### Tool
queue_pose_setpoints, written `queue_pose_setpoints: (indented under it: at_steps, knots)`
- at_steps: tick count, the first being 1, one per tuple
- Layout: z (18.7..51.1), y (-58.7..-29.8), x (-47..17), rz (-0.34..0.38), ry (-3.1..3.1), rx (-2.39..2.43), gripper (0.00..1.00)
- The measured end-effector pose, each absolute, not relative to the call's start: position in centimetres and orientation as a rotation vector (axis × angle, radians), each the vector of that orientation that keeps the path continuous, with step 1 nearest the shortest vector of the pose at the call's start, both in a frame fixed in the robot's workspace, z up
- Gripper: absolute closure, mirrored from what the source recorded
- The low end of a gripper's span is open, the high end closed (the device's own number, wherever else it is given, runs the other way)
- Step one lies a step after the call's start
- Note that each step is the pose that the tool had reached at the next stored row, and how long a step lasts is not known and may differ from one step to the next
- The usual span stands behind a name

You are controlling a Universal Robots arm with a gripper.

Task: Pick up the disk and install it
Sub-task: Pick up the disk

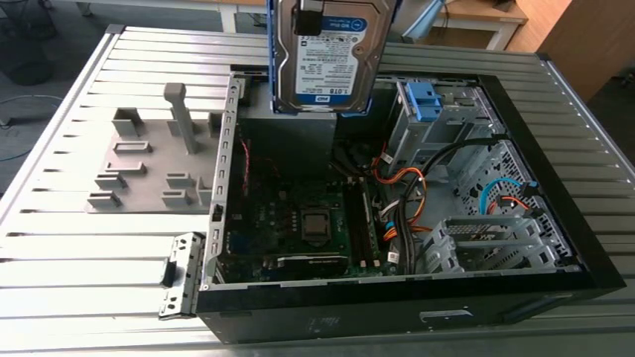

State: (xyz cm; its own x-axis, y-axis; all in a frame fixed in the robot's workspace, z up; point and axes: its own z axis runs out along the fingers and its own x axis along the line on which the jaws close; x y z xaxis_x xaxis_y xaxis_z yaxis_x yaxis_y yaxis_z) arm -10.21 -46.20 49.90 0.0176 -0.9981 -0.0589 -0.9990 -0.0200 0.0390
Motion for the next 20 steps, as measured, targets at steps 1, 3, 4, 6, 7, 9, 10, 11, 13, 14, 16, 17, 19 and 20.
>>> queue_pose_setpoints:
  at_steps: [1,3,4,6,7,9,10,11,13,14,16,17,19,20]
  knots:
    - [49.89,-46.2,-10.16,0.109,2.19,-2.231,0.64]
    - [49.89,-46.2,-10.07,0.109,2.19,-2.231,0.64]
    - [49.88,-46.21,-10.02,0.108,2.19,-2.231,0.64]
    - [49.87,-46.21,-9.89,0.108,2.19,-2.231,0.64]
    - [49.87,-46.21,-9.82,0.109,2.19,-2.231,0.64]
    - [49.86,-46.21,-9.72,0.109,2.19,-2.231,0.64]
    - [49.86,-46.21,-9.67,0.109,2.19,-2.231,0.64]
    - [49.85,-46.21,-9.61,0.109,2.19,-2.231,0.64]
    - [49.85,-46.21,-9.49,0.109,2.19,-2.231,0.64]
    - [49.84,-46.21,-9.43,0.109,2.19,-2.231,0.64]
    - [49.83,-46.22,-9.37,0.109,2.19,-2.231,0.64]
    - [49.83,-46.22,-9.33,0.109,2.19,-2.231,0.64]
    - [49.81,-46.23,-9.26,0.109,2.19,-2.231,0.64]
    - [49.81,-46.23,-9.23,0.108,2.19,-2.231,0.64]
